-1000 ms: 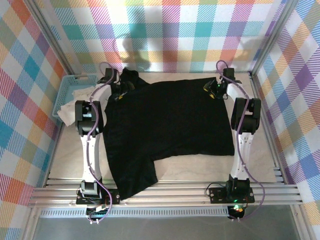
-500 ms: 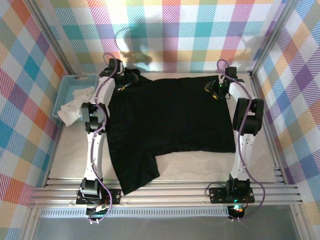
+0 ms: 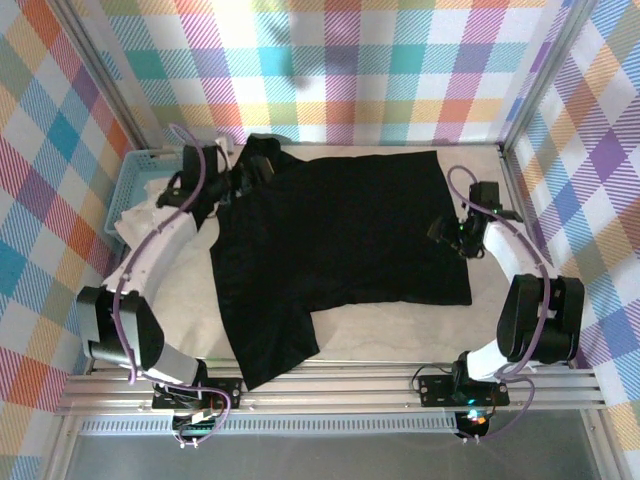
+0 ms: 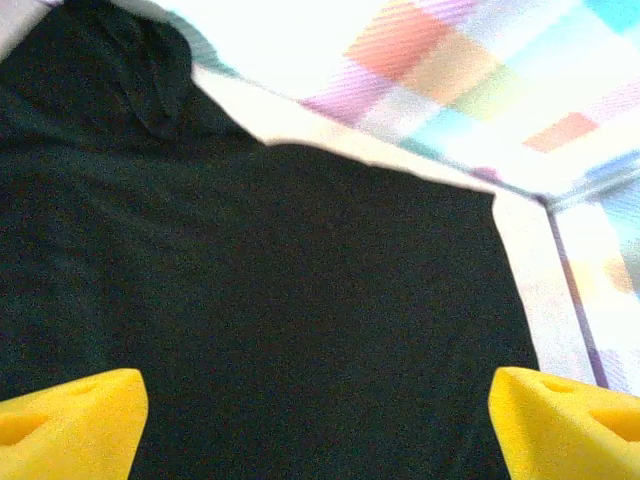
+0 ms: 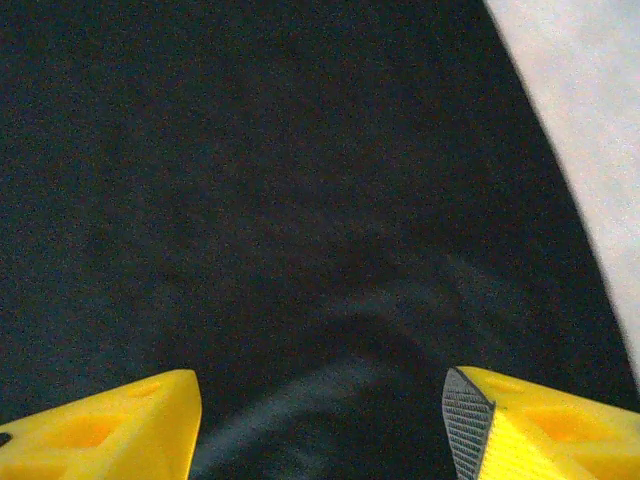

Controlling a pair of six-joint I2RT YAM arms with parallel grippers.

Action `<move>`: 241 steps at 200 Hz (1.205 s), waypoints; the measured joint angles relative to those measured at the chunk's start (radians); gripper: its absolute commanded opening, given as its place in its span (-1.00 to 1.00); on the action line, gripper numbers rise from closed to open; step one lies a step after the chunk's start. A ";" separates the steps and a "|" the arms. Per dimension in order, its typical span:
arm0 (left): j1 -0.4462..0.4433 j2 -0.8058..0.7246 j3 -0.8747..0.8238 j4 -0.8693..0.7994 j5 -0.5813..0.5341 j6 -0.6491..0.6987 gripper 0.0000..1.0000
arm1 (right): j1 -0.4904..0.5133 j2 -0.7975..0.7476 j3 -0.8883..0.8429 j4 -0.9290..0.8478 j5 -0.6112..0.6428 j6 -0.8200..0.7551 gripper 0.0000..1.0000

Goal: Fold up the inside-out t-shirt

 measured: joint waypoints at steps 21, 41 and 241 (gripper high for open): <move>-0.073 -0.016 -0.142 0.021 -0.010 -0.019 0.76 | -0.040 -0.031 -0.089 -0.055 0.039 0.001 0.20; -0.126 -0.017 -0.240 0.021 -0.018 -0.038 0.76 | -0.082 -0.046 -0.129 -0.097 0.052 0.004 0.15; -0.179 -0.037 -0.290 0.029 -0.025 -0.056 0.77 | -0.192 0.037 -0.197 -0.122 0.070 0.047 -0.57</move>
